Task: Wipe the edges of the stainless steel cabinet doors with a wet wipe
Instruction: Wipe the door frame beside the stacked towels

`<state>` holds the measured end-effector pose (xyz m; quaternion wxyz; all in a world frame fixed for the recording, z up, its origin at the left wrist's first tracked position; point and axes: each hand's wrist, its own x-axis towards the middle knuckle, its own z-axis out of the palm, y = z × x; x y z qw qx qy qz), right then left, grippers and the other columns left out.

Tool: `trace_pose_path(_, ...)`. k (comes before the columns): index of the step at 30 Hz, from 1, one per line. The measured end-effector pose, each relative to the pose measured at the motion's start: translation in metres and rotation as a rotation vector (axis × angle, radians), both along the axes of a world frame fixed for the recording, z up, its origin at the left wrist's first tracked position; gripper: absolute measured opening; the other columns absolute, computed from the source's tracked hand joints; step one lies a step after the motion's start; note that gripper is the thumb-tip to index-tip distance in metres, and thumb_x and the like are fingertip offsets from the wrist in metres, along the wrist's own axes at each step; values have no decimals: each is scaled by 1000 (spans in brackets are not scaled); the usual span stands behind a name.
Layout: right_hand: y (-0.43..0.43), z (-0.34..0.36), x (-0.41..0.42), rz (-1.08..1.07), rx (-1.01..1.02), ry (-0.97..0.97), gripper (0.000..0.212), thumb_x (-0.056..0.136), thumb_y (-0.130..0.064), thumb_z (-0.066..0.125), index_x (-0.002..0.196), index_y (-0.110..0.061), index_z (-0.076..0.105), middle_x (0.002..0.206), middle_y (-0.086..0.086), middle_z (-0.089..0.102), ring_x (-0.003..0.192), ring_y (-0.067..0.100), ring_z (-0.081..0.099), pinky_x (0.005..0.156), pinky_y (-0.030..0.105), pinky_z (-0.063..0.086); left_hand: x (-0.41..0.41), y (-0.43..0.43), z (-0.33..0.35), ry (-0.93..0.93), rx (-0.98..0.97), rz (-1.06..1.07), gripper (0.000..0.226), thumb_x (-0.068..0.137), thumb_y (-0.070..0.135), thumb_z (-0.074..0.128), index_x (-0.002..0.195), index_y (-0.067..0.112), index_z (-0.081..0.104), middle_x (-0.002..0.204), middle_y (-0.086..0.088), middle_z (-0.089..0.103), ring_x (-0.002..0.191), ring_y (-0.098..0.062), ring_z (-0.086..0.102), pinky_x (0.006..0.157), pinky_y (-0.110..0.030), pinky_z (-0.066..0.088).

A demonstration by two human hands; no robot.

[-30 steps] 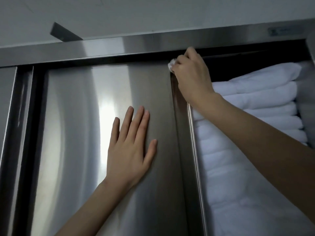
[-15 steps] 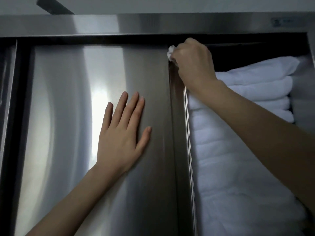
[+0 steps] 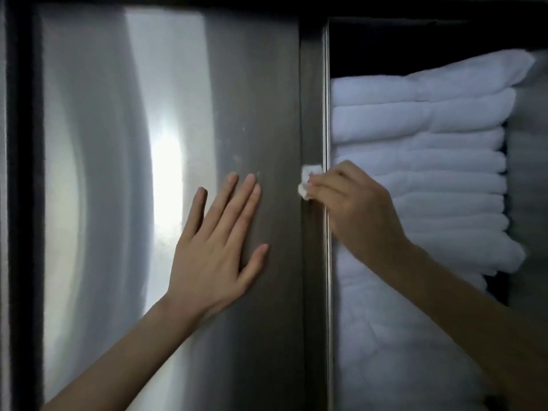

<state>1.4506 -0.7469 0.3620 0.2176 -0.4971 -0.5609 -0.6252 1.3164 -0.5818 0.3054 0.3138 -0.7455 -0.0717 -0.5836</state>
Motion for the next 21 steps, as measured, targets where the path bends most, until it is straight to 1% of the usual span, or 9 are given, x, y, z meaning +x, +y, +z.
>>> trace_pose_path(2,6,21,0,19,97,32,14,83,8,59,86,6,72,87,17,72,76,31,65,69,36,56,0,-1,-1,-3,-10,7,66,98,45,33,151,7,29,160,-7,24,149,-23,15,120,-49,13)
trace_pose_path(5,14,-3,-1,24,156,107,14,81,7,63,91,6,72,91,17,72,79,32,65,72,32,54,-1,-3,-1,8,-21,2,66,98,45,34,151,6,29,160,-8,24,149,-23,15,121,-49,12)
trace_pose_path(7,13,-44,-1,6,112,126,18,76,7,65,93,6,71,92,19,71,80,33,66,73,33,55,-2,-4,-1,13,-18,6,66,98,45,32,151,5,29,159,-10,24,149,-25,16,121,-49,12)
trace_pose_path(10,0,-82,0,-8,-34,45,18,78,1,59,90,7,71,91,20,71,78,32,69,72,36,57,-5,-2,-16,60,12,2,67,99,46,31,151,5,28,159,-13,24,149,-26,16,121,-49,11)
trace_pose_path(13,-3,-57,1,10,-37,42,13,76,8,65,86,5,72,86,18,72,73,31,67,65,35,57,-7,0,-44,111,26,-12,68,98,46,35,151,4,28,160,-15,21,149,-27,15,122,-47,9)
trace_pose_path(15,1,-38,-1,24,10,84,15,73,12,69,87,6,72,86,18,72,75,33,66,64,38,58,-7,1,-62,111,7,-15,69,99,47,34,151,4,26,160,-16,18,150,-28,12,122,-47,8)
trace_pose_path(16,4,-34,-2,21,41,101,16,72,12,70,87,6,72,87,18,72,76,34,66,65,39,58,-8,2,-70,111,1,-12,69,99,47,33,152,3,26,160,-16,17,150,-28,11,122,-46,7)
trace_pose_path(18,9,-43,-2,11,110,126,17,73,12,70,89,5,72,89,17,72,78,34,66,72,36,55,-8,3,-81,116,-3,-8,68,101,48,31,152,2,25,160,-17,16,150,-29,10,122,-46,7)
trace_pose_path(21,14,-106,-4,53,162,215,15,75,8,67,89,5,72,91,17,72,82,31,66,82,26,47,-9,5,-91,115,-9,-11,67,101,47,30,151,2,25,160,-19,16,150,-30,10,122,-47,9)
